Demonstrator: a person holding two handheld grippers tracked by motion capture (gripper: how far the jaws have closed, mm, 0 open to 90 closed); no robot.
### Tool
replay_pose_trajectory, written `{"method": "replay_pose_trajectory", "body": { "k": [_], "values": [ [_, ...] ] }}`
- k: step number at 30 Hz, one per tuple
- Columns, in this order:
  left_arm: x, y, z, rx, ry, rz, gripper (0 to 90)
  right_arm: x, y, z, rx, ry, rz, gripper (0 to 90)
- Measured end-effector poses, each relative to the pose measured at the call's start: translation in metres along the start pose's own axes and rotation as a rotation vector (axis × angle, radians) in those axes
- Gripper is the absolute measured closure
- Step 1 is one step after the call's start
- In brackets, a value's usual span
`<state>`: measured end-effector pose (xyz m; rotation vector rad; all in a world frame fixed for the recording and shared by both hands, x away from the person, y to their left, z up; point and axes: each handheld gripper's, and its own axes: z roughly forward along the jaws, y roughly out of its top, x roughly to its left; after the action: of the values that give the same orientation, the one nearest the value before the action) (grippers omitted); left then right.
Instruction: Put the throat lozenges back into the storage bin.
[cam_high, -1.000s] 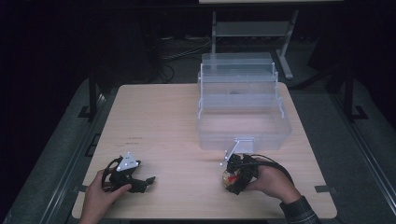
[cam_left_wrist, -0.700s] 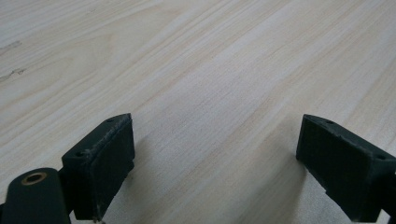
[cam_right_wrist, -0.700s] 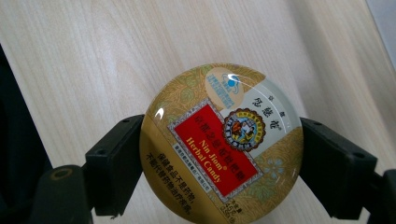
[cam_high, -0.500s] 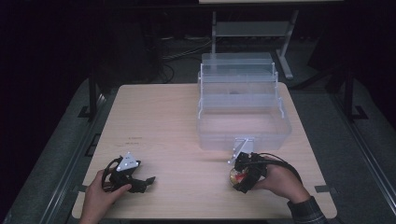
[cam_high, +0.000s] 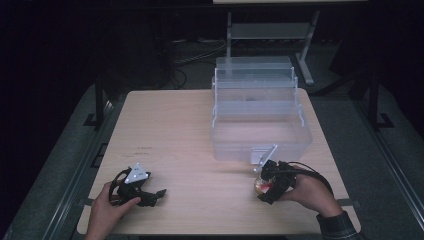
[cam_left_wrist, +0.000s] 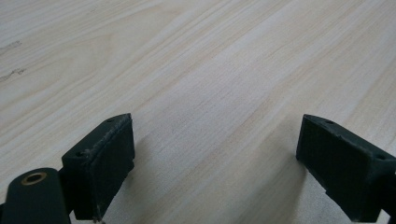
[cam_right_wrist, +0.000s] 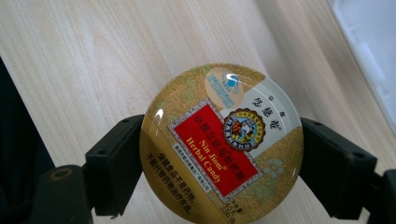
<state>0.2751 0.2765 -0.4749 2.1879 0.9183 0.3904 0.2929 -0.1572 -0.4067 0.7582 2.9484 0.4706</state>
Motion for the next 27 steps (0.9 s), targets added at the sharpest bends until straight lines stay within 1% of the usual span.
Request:
{"method": "replay_pose_trajectory", "body": {
  "k": [9, 10, 18, 20, 27],
  "values": [
    [0.0, 0.0, 0.0, 0.002, 0.0, 0.001, 10.6, -0.007, -0.01, -0.007, 0.0, -0.008, 0.03, 19.5],
    [0.0, 0.0, 0.0, 0.001, 0.0, 0.001, 10.6, -0.008, -0.012, -0.009, -0.003, -0.011, 0.038, 19.5],
    [0.0, 0.0, 0.0, 0.001, -0.001, 0.001, 10.6, -0.015, -0.02, -0.017, -0.011, -0.024, 0.059, 19.5],
    [0.0, 0.0, 0.0, 0.001, -0.001, 0.001, 10.6, -0.018, -0.024, -0.02, -0.014, -0.028, 0.075, 19.5],
    [0.0, 0.0, 0.0, 0.001, -0.001, 0.001, 10.6, -0.023, -0.03, -0.027, -0.022, -0.04, 0.096, 19.5]
  ]
}}
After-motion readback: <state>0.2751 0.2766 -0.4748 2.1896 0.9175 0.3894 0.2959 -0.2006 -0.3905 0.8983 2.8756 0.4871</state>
